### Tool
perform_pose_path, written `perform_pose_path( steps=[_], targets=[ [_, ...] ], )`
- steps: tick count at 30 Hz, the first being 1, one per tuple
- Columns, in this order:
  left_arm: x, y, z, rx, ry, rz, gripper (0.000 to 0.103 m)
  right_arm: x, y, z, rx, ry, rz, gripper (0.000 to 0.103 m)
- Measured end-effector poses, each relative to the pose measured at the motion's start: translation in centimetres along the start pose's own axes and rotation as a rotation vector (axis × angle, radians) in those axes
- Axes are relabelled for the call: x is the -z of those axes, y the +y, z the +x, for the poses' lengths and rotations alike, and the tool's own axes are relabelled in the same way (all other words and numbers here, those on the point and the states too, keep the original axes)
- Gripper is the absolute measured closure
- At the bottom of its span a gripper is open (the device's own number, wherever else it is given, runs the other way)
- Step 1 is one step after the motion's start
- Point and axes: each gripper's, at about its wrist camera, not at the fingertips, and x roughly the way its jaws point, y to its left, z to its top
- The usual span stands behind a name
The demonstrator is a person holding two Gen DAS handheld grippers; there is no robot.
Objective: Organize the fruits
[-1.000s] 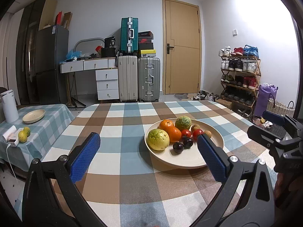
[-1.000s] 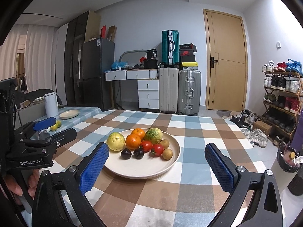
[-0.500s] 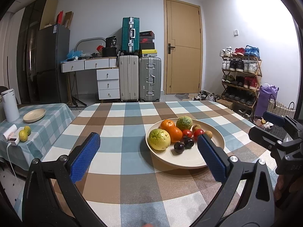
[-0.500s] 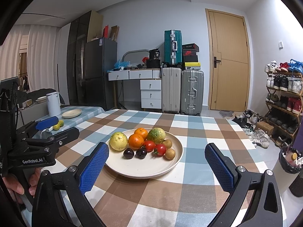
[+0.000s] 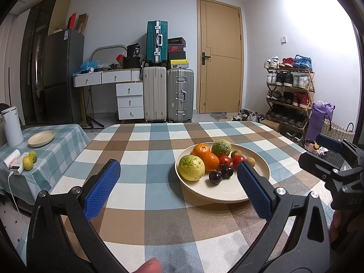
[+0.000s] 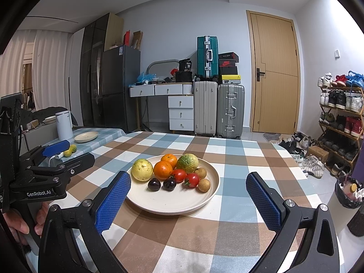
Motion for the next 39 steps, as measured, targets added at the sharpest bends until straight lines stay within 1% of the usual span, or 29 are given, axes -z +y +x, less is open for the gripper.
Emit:
perform_pose_path(
  steps=[4, 39],
  targets=[
    [0.05, -0.01, 0.03, 0.012, 0.002, -0.002, 0.001, 0.00, -0.02, -0.06, 0.000, 0.000, 0.000, 0.000],
    [0.22, 0.17, -0.29, 0.016, 0.003, -0.001, 0.001, 0.13, -0.16, -0.21, -0.002, 0.001, 0.009, 0.000]
  ],
)
